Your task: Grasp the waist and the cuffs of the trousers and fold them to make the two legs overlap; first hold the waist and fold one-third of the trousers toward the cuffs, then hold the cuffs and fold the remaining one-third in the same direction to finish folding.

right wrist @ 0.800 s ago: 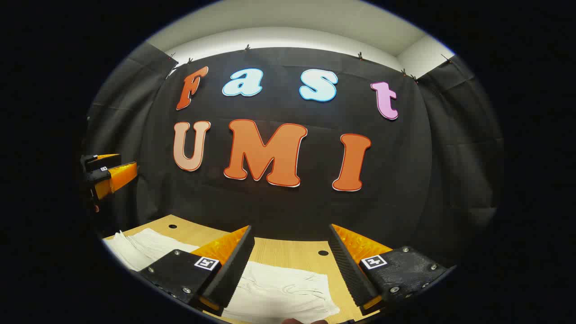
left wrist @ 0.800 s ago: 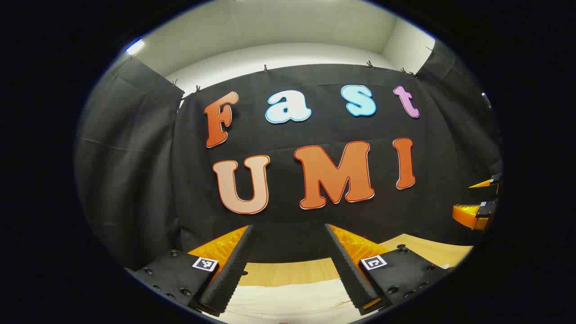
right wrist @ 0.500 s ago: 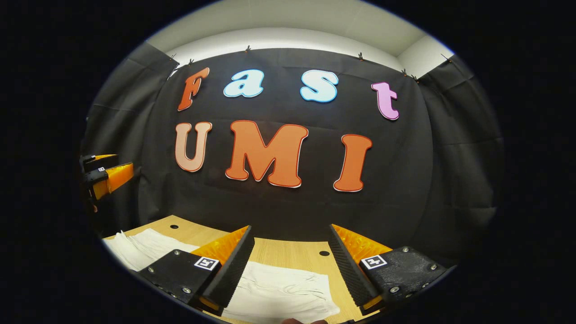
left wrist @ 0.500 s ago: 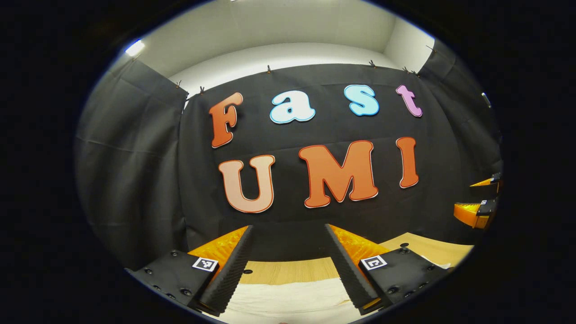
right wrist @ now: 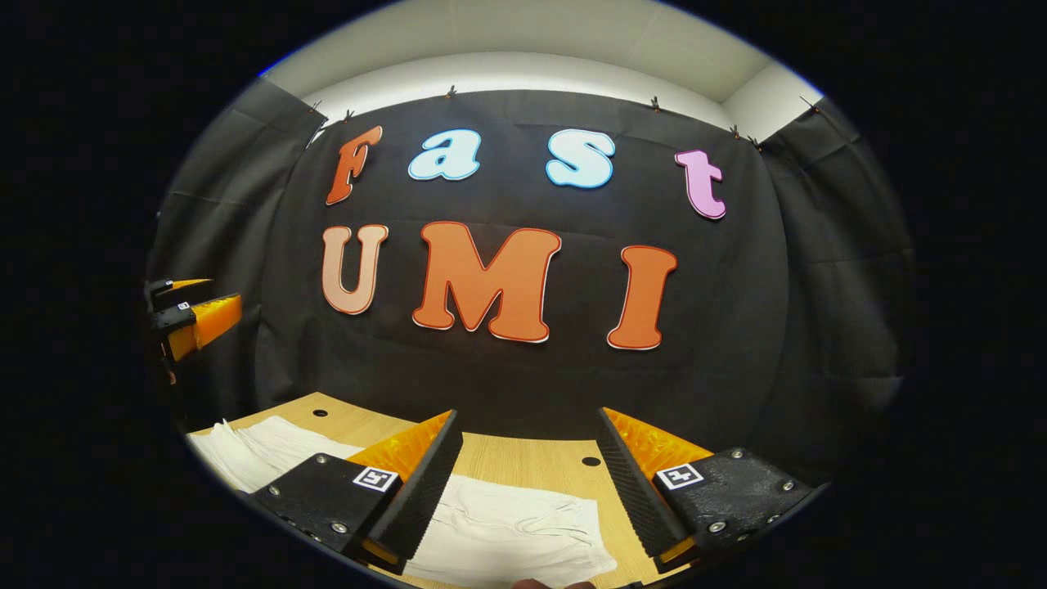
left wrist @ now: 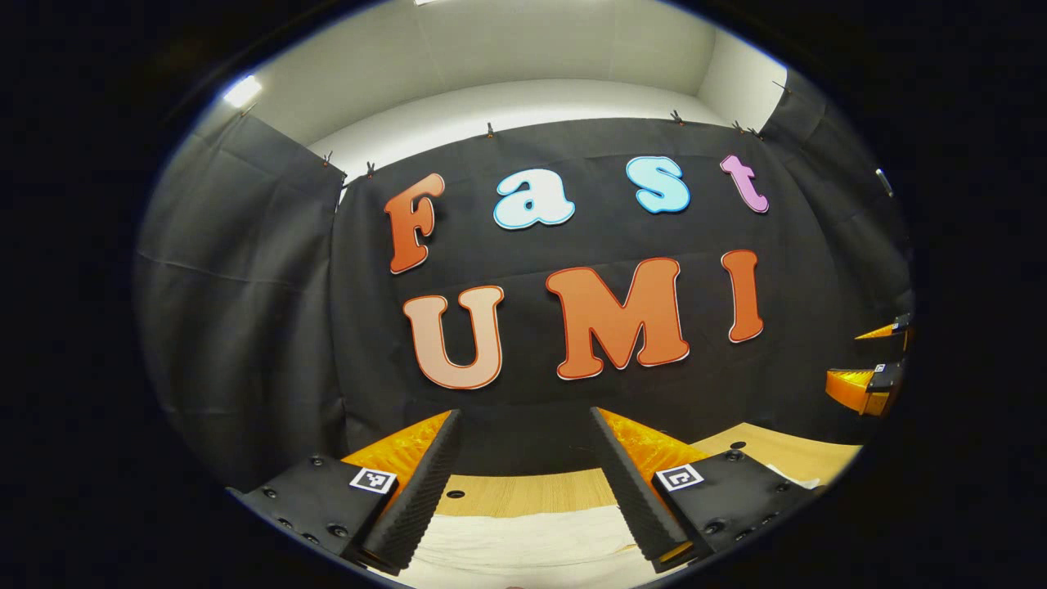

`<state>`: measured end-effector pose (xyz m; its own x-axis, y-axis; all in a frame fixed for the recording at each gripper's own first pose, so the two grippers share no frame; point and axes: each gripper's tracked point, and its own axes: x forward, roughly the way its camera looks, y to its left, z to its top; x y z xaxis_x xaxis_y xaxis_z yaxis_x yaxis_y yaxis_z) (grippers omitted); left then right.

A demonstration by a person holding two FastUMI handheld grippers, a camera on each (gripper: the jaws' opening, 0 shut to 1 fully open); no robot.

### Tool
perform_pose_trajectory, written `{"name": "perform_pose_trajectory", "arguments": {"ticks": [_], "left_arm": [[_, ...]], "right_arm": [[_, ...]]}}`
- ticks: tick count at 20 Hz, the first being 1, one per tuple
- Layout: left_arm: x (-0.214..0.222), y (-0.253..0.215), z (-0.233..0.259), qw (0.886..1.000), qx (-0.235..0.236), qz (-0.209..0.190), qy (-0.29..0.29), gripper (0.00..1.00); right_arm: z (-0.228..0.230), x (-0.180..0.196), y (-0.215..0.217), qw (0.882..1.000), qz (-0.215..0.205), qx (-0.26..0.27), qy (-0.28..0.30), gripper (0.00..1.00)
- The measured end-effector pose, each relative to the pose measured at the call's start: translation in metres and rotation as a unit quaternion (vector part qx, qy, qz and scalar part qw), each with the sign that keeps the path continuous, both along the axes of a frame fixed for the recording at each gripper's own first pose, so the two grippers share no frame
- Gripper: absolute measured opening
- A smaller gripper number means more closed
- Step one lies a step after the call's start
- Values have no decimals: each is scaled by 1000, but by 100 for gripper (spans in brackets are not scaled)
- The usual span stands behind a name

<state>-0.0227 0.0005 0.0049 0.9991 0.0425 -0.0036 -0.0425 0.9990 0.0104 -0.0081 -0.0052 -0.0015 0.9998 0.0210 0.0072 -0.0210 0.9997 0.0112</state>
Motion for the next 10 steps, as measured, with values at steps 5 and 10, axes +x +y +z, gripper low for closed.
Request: {"name": "perform_pose_trajectory", "arguments": {"ticks": [5,10], "left_arm": [[-1,-6,4,1000,-1,-3,-4,100],[-3,0,0,1000,-3,5,7,100]], "right_arm": [[-1,-3,-8,1000,-4,2,-1,99],[-7,-2,-17,1000,-8,9,7,99]]}}
